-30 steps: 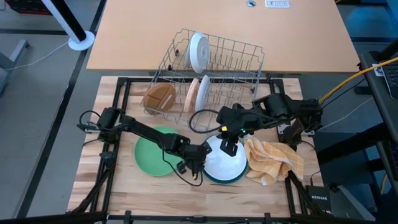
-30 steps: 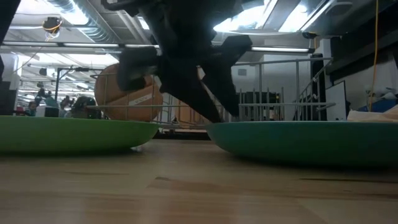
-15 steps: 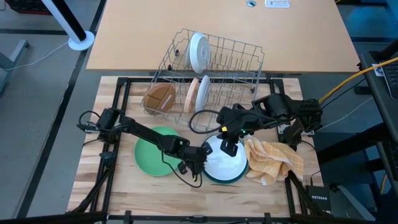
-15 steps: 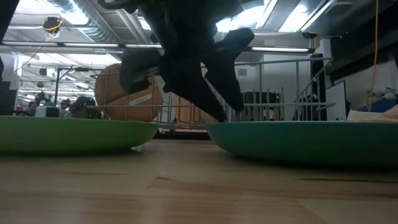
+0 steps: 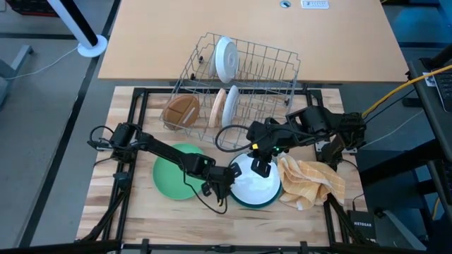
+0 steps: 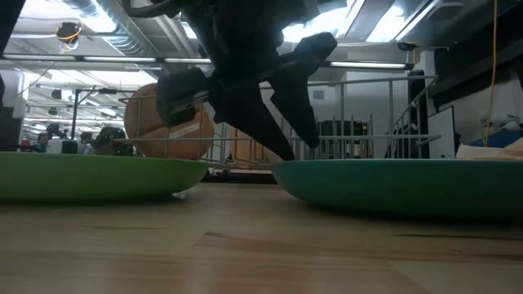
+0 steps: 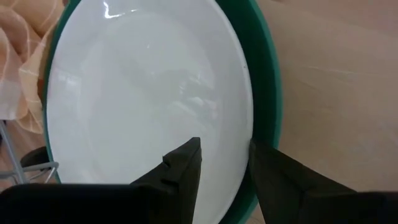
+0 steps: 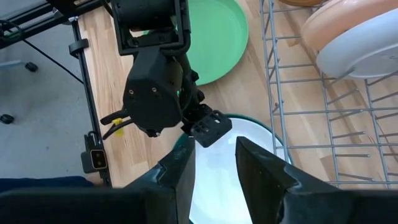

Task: Sort dishes
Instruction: Put the white plate in the dish rack

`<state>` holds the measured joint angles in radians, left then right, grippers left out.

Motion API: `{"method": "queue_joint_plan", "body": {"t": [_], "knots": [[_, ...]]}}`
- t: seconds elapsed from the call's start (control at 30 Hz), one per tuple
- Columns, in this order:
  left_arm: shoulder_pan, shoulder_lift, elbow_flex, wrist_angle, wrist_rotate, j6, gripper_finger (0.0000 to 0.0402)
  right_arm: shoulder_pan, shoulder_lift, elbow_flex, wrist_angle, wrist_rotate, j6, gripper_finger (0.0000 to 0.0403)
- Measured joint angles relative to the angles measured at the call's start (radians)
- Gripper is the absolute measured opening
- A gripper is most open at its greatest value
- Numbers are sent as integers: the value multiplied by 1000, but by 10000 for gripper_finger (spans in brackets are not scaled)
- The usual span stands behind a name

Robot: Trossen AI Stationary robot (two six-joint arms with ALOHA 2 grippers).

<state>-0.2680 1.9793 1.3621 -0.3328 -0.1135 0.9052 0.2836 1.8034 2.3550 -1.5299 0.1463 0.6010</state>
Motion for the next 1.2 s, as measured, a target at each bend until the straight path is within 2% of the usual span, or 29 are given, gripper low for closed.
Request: {"method": "queue_joint_plan", "body": {"t": [0.43, 0.7, 1.2], "knots": [[-1, 0, 0, 0, 9, 143, 127, 0, 0, 0, 0, 0, -3, 120], [0, 0, 0, 0, 58, 145, 127, 0, 0, 0, 1, -1, -3, 120], [2, 71, 4, 42, 38, 150, 127, 0, 0, 0, 2, -3, -4, 120]]}}
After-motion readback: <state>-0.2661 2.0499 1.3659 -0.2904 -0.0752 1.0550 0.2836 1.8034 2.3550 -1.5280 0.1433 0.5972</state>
